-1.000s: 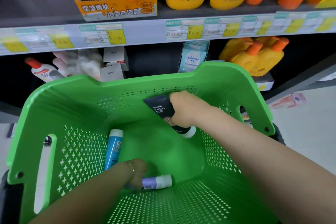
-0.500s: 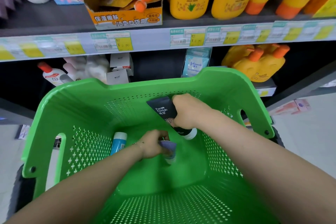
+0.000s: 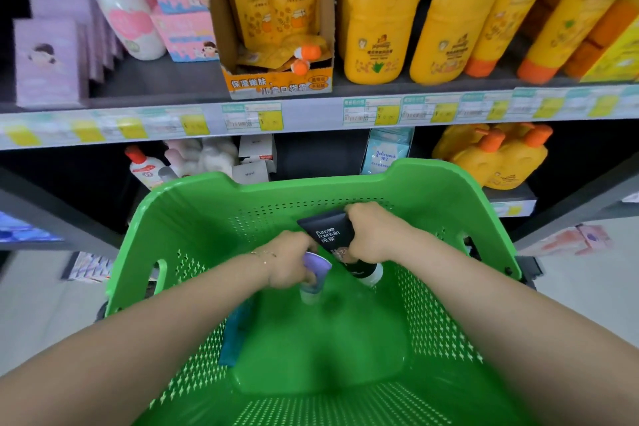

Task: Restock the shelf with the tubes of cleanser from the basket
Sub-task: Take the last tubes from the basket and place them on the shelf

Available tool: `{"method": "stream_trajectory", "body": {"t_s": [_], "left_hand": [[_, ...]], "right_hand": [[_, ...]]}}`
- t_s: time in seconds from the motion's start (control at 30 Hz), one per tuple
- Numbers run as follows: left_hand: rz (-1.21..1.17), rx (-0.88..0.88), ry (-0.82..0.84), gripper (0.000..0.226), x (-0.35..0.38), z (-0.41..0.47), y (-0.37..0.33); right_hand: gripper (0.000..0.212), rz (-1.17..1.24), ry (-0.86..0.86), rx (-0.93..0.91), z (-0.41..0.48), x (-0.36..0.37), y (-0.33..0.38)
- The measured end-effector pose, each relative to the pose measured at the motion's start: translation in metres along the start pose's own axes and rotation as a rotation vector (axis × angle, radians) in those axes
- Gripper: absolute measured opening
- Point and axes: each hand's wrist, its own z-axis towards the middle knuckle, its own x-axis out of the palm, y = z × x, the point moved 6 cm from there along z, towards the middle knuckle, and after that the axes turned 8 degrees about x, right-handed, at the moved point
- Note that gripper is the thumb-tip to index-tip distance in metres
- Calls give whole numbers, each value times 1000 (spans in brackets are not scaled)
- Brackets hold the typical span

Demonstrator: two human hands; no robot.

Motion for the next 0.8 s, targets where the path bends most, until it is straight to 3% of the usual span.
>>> {"method": "stream_trajectory", "body": {"t_s": [0.13, 0.3, 0.37, 0.53, 0.67, 0.8], "left_hand": [[27, 8, -35, 47, -24, -17, -9], [-68, 61, -170, 23, -60, -45, -22], [-138, 87, -258, 25, -74, -57, -22], [-333, 145, -457, 25, -106, -93, -20], [-625, 195, -616, 29, -138, -120, -23], [-735, 248, -746, 24, -169, -136, -38]], "right_hand": [[47, 63, -39, -9, -1, -12, 5], [44, 186, -111, -111, -13, -30, 18], [33, 260, -145, -171, -24, -40, 20], [29, 341, -211, -255, -43, -61, 20], [31, 488, -268, -334, -55, -83, 24], [40, 672, -331, -421, -76, -110, 39]]}}
